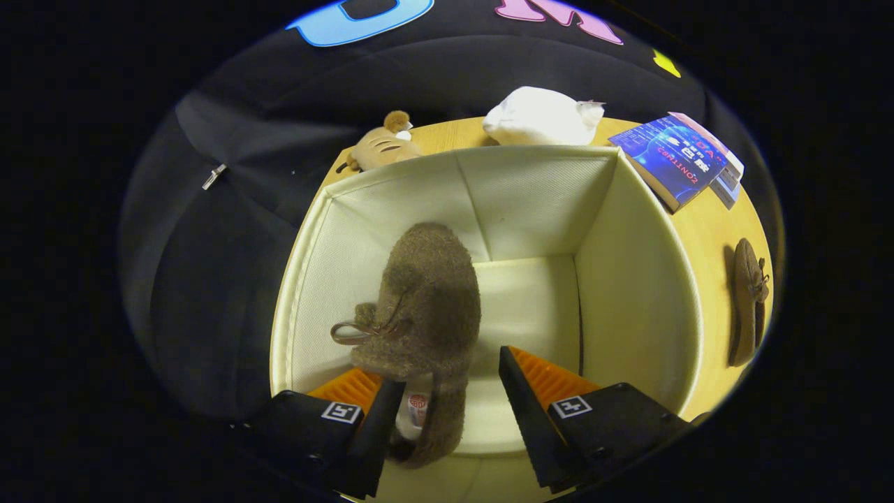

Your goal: Open the storage box then place both shoes into the box .Put the left shoe in first, then the right shoe, with the right side of both shoes facing outward in a uniform manner.

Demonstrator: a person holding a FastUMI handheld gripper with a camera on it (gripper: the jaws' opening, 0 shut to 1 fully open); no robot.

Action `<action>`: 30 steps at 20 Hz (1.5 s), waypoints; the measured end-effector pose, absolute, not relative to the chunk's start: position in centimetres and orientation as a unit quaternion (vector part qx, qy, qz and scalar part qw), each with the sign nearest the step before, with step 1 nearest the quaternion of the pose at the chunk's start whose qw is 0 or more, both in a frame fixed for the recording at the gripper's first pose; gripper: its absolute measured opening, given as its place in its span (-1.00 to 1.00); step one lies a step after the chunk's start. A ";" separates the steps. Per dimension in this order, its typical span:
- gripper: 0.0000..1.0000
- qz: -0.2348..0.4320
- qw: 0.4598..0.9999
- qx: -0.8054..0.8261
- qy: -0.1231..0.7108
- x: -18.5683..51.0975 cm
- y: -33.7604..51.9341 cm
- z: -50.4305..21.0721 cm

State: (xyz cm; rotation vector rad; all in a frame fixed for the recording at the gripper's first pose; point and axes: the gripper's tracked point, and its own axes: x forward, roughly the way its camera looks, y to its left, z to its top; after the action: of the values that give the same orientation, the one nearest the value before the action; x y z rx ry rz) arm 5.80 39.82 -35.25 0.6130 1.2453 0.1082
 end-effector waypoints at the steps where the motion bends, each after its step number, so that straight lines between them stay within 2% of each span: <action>1: 0.66 0.051 0.767 0.281 0.574 5.6 39.7 -35.1; 3: 0.66 0.049 0.770 0.275 0.574 5.3 39.4 -34.8; 4: 0.73 0.051 0.771 0.275 0.573 5.2 39.4 -34.6; 13: 0.73 0.070 0.779 0.277 0.558 4.3 38.8 -32.2; 15: 0.96 0.071 0.787 0.280 0.545 4.7 38.4 -31.5; 19: 0.96 0.072 0.790 0.294 0.533 5.0 37.6 -30.6; 23: 0.96 0.091 0.811 0.311 0.488 6.1 36.5 -27.6; 30: 0.96 0.096 0.852 0.317 0.406 6.3 27.2 -22.9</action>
State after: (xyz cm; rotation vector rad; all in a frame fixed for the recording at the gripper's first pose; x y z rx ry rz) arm 6.30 27.16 -22.94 0.6677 0.8539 0.2030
